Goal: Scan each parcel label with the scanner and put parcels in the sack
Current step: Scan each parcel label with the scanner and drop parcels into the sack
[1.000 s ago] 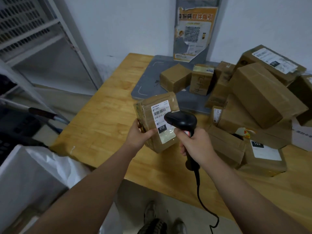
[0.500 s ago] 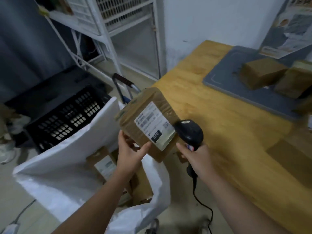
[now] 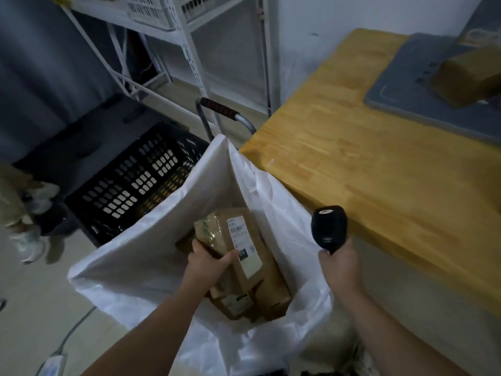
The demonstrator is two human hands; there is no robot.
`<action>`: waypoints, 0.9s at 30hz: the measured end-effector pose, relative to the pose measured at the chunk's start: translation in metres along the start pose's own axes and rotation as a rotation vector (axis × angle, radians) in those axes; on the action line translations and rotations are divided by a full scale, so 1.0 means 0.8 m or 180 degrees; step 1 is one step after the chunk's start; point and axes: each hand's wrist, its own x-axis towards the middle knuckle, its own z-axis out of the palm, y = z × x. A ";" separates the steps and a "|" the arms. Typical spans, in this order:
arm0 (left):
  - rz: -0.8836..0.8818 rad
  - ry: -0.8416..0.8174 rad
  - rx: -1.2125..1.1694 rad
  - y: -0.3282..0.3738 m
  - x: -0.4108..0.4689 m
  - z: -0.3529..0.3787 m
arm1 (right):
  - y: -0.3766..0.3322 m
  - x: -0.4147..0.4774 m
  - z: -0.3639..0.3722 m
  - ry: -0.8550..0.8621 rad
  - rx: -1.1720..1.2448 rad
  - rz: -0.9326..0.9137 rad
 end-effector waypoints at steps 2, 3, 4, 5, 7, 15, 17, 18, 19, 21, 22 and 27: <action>-0.0115 -0.0119 0.0142 0.015 0.018 0.009 | 0.003 -0.010 -0.010 0.0222 0.0262 0.0005; -0.0162 -0.0173 0.0112 0.025 0.027 0.015 | 0.004 -0.015 -0.013 0.0312 0.0360 0.0005; -0.0233 -0.0214 0.0026 0.036 0.035 0.021 | 0.004 -0.020 -0.015 0.0361 0.0460 -0.0027; -0.0294 -0.0220 -0.0045 0.049 0.041 0.028 | 0.004 -0.024 -0.016 0.0365 0.0563 -0.0084; -0.0309 -0.0132 0.0051 0.072 0.049 0.044 | -0.002 -0.030 -0.015 0.0234 0.0703 -0.0184; -0.0330 -0.0263 0.0698 0.072 0.070 0.090 | -0.011 -0.015 -0.020 0.0316 0.0530 -0.0555; -0.0174 -0.0209 0.0829 0.074 0.058 0.086 | -0.004 -0.006 -0.025 0.0300 0.0392 -0.0532; -0.0106 -0.0161 0.0769 0.077 0.048 0.084 | -0.001 -0.003 -0.028 0.0261 0.0292 -0.0522; 0.0048 -0.0084 0.0739 0.081 0.038 0.082 | -0.001 -0.002 -0.030 0.0238 0.0225 -0.0530; 0.0403 0.0041 0.0536 0.092 0.013 0.076 | -0.005 -0.002 -0.039 0.0263 0.0206 -0.0596; 0.0598 0.0082 0.0450 0.099 0.002 0.073 | -0.009 -0.003 -0.045 0.0308 0.0199 -0.0639; 0.1440 0.0112 0.0292 0.155 -0.064 0.071 | -0.016 0.003 -0.094 0.0447 0.0088 -0.0626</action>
